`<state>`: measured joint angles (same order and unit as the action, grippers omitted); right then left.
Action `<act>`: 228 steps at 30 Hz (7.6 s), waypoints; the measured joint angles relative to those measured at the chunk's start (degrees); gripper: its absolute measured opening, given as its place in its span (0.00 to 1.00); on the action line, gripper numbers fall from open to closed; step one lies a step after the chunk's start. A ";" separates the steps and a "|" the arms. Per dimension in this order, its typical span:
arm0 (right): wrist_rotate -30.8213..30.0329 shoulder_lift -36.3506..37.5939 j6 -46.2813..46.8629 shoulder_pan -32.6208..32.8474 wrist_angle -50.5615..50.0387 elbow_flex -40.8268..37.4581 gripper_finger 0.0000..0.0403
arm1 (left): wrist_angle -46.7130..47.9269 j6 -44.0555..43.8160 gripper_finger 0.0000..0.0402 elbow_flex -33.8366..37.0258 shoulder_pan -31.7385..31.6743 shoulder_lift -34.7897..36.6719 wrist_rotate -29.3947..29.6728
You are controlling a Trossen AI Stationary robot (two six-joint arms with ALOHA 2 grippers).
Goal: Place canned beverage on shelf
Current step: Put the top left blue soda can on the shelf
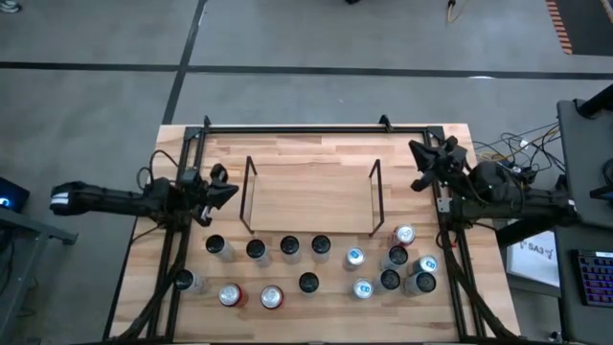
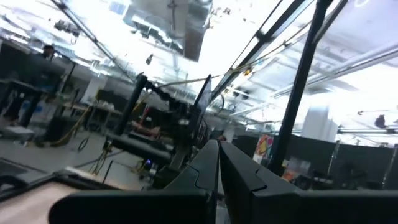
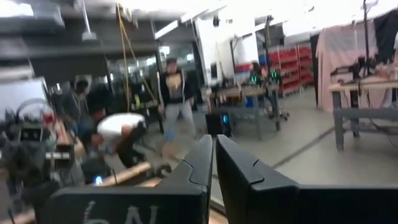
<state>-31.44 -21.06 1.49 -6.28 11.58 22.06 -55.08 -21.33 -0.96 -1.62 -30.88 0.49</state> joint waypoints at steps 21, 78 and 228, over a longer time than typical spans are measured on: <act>3.80 -21.63 5.42 0.02 -28.27 25.31 0.03 | 6.14 -0.67 0.00 -17.35 1.65 -23.43 -12.52; 34.39 -64.74 20.79 15.55 -73.24 69.25 0.03 | 45.05 15.79 0.00 -41.33 5.98 -23.91 -7.48; 26.93 -86.66 49.66 29.62 -86.10 75.17 0.75 | 40.11 33.38 0.00 -31.14 21.24 -13.28 20.13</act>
<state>-4.52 -107.72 51.15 23.33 -74.52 97.23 -14.97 12.05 -32.10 19.62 -44.16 20.62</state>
